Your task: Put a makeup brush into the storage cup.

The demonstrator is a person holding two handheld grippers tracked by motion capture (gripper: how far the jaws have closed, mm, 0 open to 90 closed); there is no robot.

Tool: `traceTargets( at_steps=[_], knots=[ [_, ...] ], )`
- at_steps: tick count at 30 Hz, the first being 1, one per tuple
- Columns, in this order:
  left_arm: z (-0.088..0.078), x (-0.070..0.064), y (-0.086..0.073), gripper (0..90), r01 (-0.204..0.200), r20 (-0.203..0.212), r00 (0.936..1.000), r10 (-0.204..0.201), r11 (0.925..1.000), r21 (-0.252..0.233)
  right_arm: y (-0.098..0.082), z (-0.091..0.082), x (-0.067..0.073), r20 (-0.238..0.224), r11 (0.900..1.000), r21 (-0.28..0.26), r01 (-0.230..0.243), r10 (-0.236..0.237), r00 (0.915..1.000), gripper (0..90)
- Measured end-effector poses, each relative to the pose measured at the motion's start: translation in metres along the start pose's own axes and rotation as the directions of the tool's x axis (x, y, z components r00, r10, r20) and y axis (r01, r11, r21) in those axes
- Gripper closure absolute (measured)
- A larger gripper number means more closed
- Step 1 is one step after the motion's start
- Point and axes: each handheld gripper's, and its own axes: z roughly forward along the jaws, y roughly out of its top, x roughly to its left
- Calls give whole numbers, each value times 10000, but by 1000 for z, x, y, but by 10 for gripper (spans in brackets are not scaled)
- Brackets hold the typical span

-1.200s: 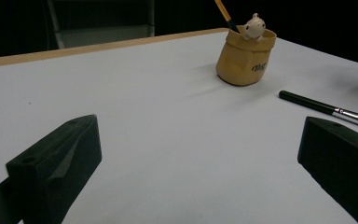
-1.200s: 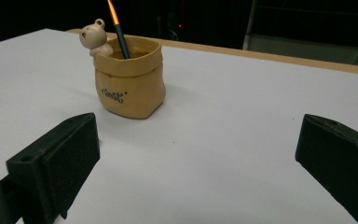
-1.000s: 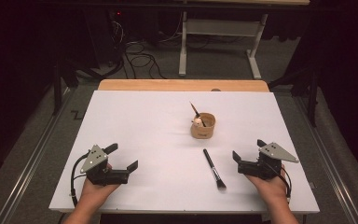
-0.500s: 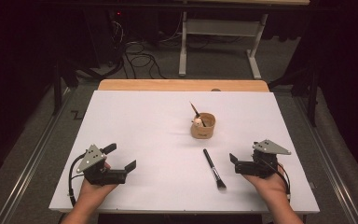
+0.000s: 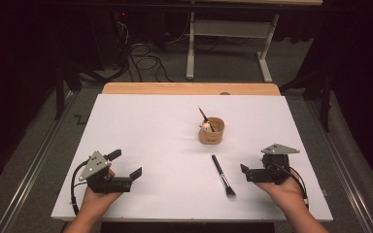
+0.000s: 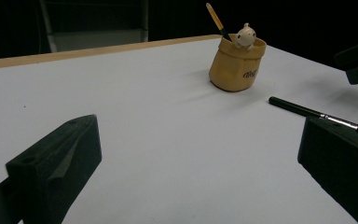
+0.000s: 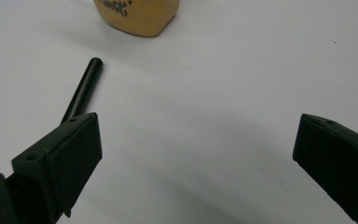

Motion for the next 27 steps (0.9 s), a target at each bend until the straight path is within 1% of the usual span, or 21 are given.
traceTargets(
  at_steps=[3, 5, 8, 10, 17, 23, 25, 27],
  knots=[
    [1, -1, 0, 4, -53, 46, 10000, 53, 10000, 76, 1, 0, -1, 30, 9993, 322, 164, -165, 9999, 25],
    [2, -1, 0, 3, -151, 99, 9998, 150, 9998, 137, 1, 1, -2, -54, 9984, 544, 135, -132, 9999, 26],
    [2, -2, 0, 3, -168, 113, 9998, 166, 9998, 127, 1, 2, -3, -184, 9966, 827, 19, -4, 9998, 33],
    [2, -2, 0, 3, -181, 116, 9998, 180, 9997, 135, 1, 3, -4, -263, 9936, 1133, 2, 28, 9997, 39],
    [3, -2, -1, 4, -193, 205, 9996, 189, 9996, 193, 4, 2, -4, -328, 9862, 1646, 188, -136, 9994, 61],
    [3, -2, 0, 3, -211, 229, 9995, 206, 9995, 215, 4, 2, -3, -414, 9774, 2105, 171, -85, 9991, 76],
    [2, -1, 0, 4, -191, 231, 9996, 187, 9996, 207, 5, 2, -2, -427, 9722, 2332, 230, -134, 9990, 81],
    [2, -1, 0, 4, -176, 238, 9996, 171, 9996, 200, 5, 3, -1, -529, 9642, 2634, 314, -181, 9984, 86]
  ],
)
